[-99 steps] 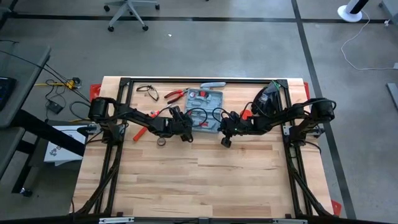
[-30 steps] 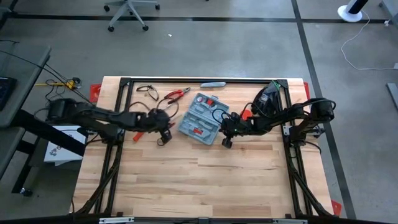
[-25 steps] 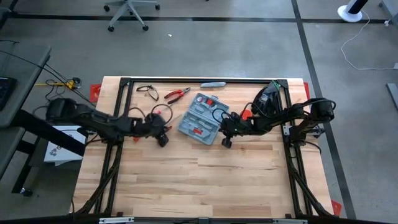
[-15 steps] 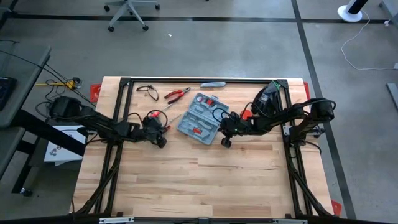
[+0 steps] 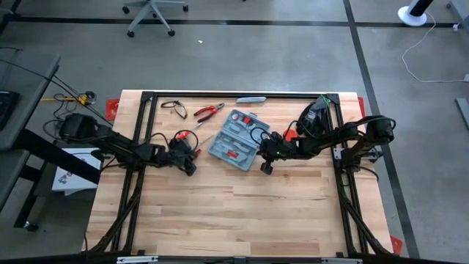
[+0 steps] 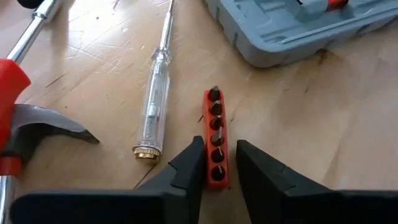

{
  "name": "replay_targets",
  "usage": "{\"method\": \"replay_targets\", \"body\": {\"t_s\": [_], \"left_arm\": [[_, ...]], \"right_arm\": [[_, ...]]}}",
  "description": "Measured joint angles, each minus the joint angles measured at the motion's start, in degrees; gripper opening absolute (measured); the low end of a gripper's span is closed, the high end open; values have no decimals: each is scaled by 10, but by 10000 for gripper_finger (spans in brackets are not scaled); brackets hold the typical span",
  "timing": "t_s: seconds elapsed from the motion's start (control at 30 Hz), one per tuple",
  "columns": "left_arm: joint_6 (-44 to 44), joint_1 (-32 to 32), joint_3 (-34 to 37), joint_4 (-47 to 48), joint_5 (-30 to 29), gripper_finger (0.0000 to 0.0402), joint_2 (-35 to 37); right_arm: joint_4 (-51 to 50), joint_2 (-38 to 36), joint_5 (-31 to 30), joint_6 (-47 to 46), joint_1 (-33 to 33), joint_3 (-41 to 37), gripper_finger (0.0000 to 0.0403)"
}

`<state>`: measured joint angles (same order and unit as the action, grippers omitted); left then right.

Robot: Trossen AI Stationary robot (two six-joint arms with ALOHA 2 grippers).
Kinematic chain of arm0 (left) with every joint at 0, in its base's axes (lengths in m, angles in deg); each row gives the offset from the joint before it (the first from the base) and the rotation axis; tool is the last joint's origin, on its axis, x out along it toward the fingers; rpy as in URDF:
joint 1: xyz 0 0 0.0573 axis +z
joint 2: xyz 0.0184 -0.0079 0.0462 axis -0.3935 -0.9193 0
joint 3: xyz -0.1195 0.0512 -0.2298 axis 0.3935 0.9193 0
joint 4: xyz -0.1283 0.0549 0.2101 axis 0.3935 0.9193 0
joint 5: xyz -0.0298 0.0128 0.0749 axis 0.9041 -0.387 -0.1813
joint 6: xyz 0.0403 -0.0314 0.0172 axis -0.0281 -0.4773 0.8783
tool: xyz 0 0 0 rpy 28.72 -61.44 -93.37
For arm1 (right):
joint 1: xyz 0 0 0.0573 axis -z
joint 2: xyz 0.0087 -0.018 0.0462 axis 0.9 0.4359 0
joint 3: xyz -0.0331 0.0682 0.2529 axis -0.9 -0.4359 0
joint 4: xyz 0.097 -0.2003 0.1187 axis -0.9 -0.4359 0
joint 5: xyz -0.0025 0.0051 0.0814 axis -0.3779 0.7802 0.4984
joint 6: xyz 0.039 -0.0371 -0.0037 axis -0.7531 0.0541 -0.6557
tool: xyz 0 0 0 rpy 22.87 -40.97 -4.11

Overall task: Prefit tool cases
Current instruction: Remove the left orange multi-bit set from the gray tool case, then remove the orange multi-bit set from the gray tool case

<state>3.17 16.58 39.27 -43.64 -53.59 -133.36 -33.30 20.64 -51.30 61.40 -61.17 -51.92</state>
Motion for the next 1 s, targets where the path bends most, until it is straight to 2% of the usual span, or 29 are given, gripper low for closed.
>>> {"method": "replay_targets", "body": {"t_s": [0.4, 0.57, 0.77, 1.0], "left_arm": [[15, 2, 0, 9, 43, 90, 38], [15, 2, 0, 54, 41, 91, 79], [15, 2, -28, 154, 31, 91, 134], [64, 2, -72, 160, 9, 91, 174]], "right_arm": [[-7, 0, 0, 0, 0, 0, 0], [-8, 0, 0, 0, 0, 0, 0], [-8, 0, 0, 0, 0, 0, 0], [-6, 0, 0, -3, 0, 0, 0]]}}
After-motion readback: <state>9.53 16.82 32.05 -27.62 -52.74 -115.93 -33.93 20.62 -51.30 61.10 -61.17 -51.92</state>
